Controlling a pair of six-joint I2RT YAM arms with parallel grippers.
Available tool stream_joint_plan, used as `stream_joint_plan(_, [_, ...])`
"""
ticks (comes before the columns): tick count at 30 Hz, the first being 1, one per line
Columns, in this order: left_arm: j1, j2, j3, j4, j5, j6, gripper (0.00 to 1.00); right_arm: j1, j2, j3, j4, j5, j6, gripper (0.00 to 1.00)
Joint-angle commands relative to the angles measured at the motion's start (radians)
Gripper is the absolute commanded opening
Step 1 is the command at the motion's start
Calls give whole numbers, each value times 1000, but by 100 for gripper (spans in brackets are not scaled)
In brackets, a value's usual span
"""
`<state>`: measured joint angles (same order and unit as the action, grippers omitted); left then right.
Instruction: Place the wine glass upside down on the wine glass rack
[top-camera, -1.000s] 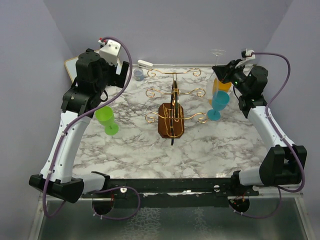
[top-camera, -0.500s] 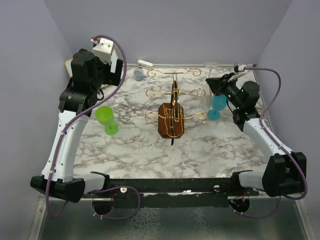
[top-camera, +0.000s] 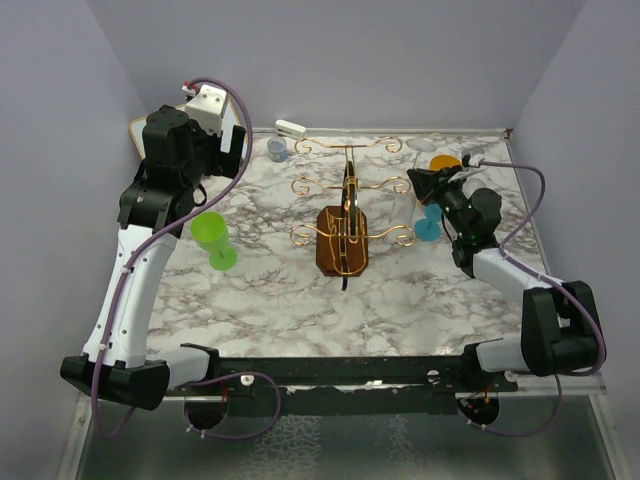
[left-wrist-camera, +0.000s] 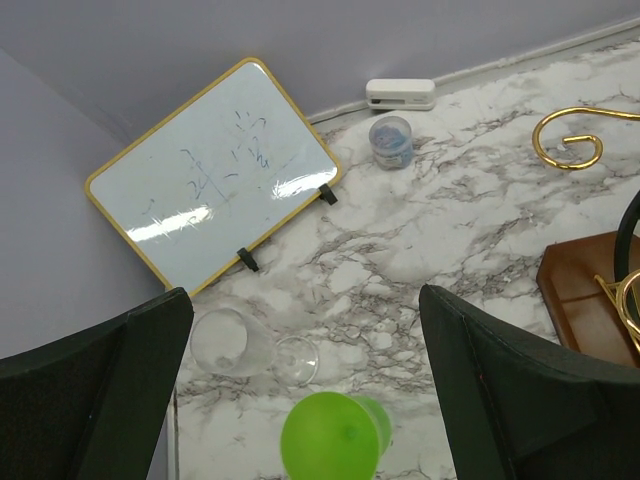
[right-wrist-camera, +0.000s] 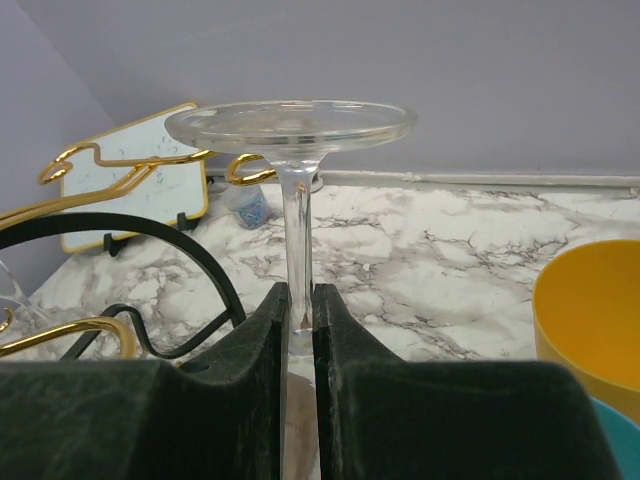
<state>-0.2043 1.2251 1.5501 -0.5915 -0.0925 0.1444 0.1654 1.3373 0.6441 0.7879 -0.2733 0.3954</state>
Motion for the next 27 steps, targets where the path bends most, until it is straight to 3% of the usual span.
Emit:
stream_joint_plan(1, [7,-31,-6,22,31,10,99,3,64,-5,240,-20,-27,1])
stream_joint_plan(10, [7,-25,-15,-7,97,32,99,3,152,1,369,-136,-142,1])
stream_joint_plan(20, [7,-5,-8,-37,149,47,99,5,255,-9,539,-231,-122,1])
stream_joint_plan(27, [7,7,-7,-45,172,50,98,12,318,37,554,-273,-104,1])
